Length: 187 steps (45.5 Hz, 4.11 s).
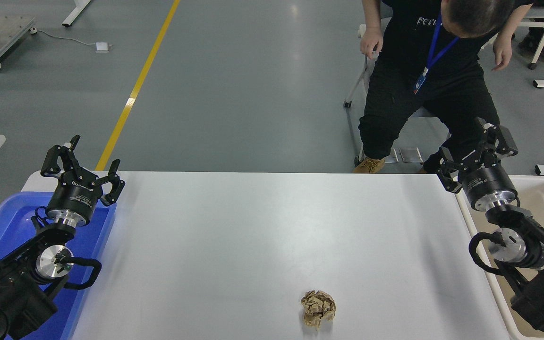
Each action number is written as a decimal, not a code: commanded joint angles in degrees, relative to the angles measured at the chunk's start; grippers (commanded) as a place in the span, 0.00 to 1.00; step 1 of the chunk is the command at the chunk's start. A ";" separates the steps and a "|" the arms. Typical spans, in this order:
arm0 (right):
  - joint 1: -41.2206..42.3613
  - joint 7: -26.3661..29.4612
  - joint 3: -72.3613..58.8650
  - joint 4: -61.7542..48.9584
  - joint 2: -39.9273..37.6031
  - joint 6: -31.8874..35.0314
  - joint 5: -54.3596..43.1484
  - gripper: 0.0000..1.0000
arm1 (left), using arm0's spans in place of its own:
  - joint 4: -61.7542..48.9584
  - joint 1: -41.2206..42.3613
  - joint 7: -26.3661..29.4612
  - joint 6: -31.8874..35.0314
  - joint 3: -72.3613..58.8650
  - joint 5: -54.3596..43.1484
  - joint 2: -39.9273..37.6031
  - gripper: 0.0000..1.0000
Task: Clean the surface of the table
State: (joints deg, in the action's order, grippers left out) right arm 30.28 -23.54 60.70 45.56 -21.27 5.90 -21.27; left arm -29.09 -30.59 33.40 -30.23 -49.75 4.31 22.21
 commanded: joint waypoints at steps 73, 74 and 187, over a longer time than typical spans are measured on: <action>54.53 0.16 -95.67 1.47 17.49 21.52 -46.32 0.99 | 0.00 0.00 0.00 0.00 0.00 0.00 -0.06 1.00; 54.36 0.16 -96.02 1.12 17.75 21.35 -46.58 0.99 | 0.00 0.00 0.00 0.00 0.00 0.00 0.03 1.00; 39.24 0.16 -98.40 7.62 15.82 11.24 -49.13 0.83 | 0.00 0.00 0.00 0.00 0.00 0.00 0.03 1.00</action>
State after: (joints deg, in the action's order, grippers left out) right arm 70.81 -23.28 -37.65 53.94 -5.44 19.20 -70.42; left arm -29.09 -30.59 33.40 -30.23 -49.75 4.31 22.19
